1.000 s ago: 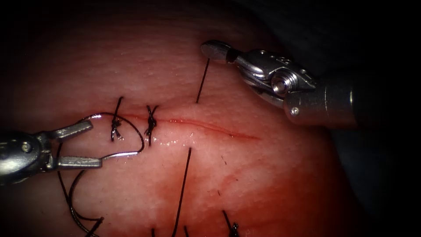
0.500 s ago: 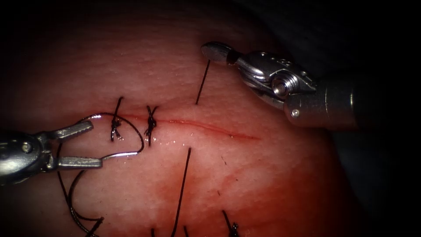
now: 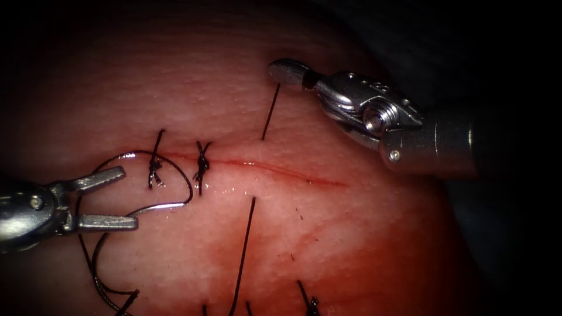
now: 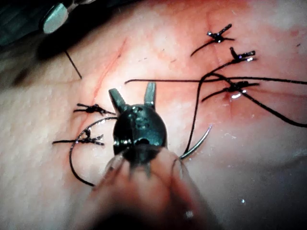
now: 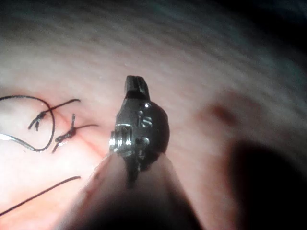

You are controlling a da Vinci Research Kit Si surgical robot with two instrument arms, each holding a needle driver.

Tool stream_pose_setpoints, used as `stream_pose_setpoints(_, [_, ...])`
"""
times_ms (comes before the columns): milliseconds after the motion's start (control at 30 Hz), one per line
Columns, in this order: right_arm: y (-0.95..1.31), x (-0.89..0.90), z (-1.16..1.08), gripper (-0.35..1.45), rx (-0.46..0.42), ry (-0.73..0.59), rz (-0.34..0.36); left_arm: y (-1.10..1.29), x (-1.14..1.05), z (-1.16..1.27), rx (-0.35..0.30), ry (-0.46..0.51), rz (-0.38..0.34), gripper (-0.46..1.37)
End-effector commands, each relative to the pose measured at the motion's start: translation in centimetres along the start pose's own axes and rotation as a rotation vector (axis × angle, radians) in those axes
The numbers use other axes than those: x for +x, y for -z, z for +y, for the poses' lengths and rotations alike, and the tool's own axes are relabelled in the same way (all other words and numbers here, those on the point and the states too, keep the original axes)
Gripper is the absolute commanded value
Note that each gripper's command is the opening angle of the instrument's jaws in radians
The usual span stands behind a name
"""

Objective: Wound Closure
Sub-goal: Adjust the tail of the suture with the right gripper

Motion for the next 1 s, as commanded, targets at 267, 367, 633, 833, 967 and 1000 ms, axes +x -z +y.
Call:
stream_pose_setpoints(267, [-0.01,0.01,0.01,-0.35,-0.005,-0.001,0.0,-0.01,0.0,-0.02,0.0,0.001,0.0,0.35])
stream_pose_setpoints(367, [-0.01,0.01,0.0,-0.35,-0.005,-0.001,0.0,-0.01,0.0,-0.02,0.0,0.001,0.0,0.35])
stream_pose_setpoints(633, [-0.04,0.09,0.0,-0.35,-0.006,0.005,0.005,-0.01,-0.01,-0.04,-0.001,0.0,0.0,0.35])
stream_pose_setpoints(833, [0.03,0.09,-0.05,-0.35,-0.004,0.015,0.001,-0.01,0.0,0.0,0.002,0.001,0.0,0.36])
stream_pose_setpoints(967, [0.06,0.08,-0.06,-0.35,-0.002,0.015,0.001,-0.03,0.01,0.0,0.004,0.002,0.0,0.37])
stream_pose_setpoints(1000, [0.06,0.08,-0.06,-0.35,-0.002,0.016,0.001,-0.04,0.01,0.01,0.004,0.002,0.0,0.37])
